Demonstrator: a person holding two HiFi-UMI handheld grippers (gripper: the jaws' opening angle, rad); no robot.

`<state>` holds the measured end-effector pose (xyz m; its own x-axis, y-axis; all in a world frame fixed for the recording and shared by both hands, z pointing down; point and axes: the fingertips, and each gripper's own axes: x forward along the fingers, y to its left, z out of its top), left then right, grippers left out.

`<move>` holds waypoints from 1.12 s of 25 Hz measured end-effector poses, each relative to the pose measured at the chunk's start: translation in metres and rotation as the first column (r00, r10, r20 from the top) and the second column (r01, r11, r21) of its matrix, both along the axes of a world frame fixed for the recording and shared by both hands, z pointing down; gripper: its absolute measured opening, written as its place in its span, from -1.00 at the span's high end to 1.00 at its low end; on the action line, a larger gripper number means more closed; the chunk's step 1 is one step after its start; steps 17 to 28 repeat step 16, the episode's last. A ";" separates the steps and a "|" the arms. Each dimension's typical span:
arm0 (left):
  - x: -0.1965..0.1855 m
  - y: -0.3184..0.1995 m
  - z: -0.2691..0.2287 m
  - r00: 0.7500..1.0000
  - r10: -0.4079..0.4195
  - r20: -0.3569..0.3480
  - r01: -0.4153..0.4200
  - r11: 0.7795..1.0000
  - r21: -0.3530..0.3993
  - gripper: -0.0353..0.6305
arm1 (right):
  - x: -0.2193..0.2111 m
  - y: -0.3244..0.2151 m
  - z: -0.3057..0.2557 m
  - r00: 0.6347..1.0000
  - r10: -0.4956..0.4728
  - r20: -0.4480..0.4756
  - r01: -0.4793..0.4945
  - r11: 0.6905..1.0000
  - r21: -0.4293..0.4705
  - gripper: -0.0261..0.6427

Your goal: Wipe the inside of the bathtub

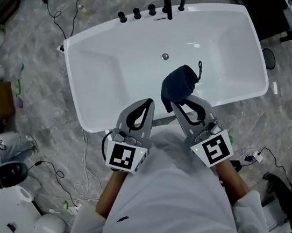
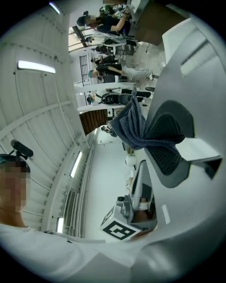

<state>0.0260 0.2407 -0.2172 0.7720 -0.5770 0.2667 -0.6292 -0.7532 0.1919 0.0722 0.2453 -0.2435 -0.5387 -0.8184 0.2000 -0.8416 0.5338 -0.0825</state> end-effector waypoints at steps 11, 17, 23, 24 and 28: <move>-0.074 0.033 0.005 0.997 0.079 -0.027 -0.079 0.997 0.000 0.89 | -0.086 0.041 0.024 0.995 0.043 -0.094 -0.049 0.997 -0.061 0.77; -0.084 0.050 0.028 0.995 0.093 0.041 -0.092 0.995 -0.023 0.89 | -0.075 0.058 0.035 0.994 0.055 -0.095 -0.062 0.996 -0.066 0.77; -0.084 0.050 0.028 0.995 0.093 0.041 -0.092 0.995 -0.023 0.89 | -0.075 0.058 0.035 0.994 0.055 -0.095 -0.062 0.996 -0.066 0.77; -0.084 0.050 0.028 0.995 0.093 0.041 -0.092 0.995 -0.023 0.89 | -0.075 0.058 0.035 0.994 0.055 -0.095 -0.062 0.996 -0.066 0.77; -0.084 0.050 0.028 0.995 0.093 0.041 -0.092 0.995 -0.023 0.89 | -0.075 0.058 0.035 0.994 0.055 -0.095 -0.062 0.996 -0.066 0.77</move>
